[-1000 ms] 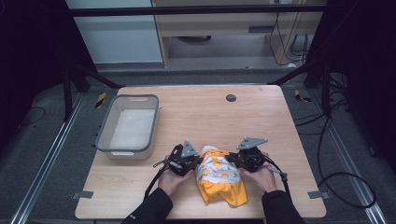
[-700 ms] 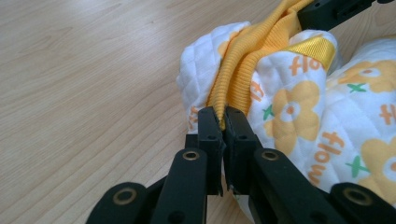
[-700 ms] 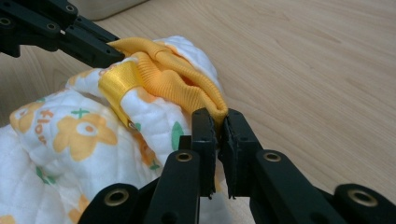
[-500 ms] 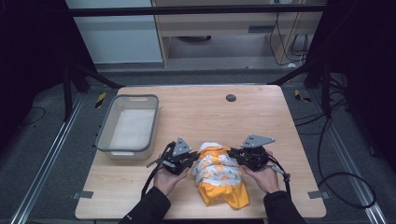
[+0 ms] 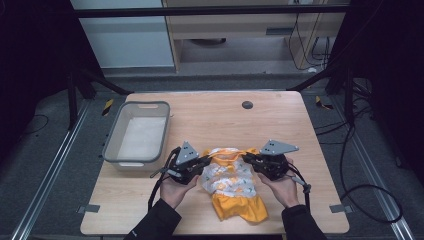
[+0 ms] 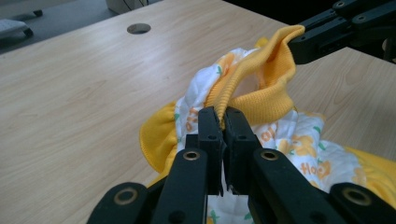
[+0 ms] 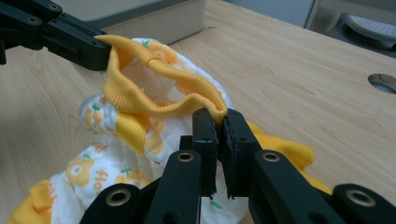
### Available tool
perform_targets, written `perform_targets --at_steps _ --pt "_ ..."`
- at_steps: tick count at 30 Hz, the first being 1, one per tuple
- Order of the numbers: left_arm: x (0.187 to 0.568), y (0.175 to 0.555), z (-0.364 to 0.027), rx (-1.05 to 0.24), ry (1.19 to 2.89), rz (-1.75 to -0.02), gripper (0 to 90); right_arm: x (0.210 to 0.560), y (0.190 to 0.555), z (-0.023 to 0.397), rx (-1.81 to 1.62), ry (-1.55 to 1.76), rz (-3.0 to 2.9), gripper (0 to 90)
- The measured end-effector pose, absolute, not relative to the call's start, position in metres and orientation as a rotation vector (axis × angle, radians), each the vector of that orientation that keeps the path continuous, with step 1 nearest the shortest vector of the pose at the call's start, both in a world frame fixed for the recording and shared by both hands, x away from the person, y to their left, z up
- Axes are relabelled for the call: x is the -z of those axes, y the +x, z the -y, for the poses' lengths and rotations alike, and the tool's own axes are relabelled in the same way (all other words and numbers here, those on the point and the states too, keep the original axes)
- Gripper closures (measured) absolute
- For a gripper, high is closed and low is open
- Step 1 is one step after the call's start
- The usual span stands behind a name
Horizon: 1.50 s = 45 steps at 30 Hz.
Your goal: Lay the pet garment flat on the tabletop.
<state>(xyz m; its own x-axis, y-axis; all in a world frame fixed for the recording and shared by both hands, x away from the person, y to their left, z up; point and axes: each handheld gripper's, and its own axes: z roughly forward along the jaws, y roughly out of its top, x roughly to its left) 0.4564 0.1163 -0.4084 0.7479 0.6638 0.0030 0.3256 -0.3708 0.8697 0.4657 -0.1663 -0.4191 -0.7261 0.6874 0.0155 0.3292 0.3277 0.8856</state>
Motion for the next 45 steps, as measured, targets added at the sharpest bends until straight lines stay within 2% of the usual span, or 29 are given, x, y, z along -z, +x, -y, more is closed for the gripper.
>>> perform_targets --at_steps 10,18,30,45 --pt "0.390 0.459 -0.120 -0.491 1.931 -0.762 86.7 0.401 0.471 0.163 -1.407 0.883 -2.195 84.7" --pt "0.383 0.472 -0.121 -0.500 1.877 -0.795 86.7 0.397 0.479 0.160 -1.439 0.909 -2.119 85.0" --pt "0.367 0.496 -0.114 -0.585 1.822 -0.835 86.7 0.389 0.500 0.153 -1.434 0.968 -1.970 85.0" --pt "0.386 0.548 -0.103 -0.592 1.761 -0.977 86.3 0.412 0.549 0.139 -1.324 1.090 -1.874 84.5"
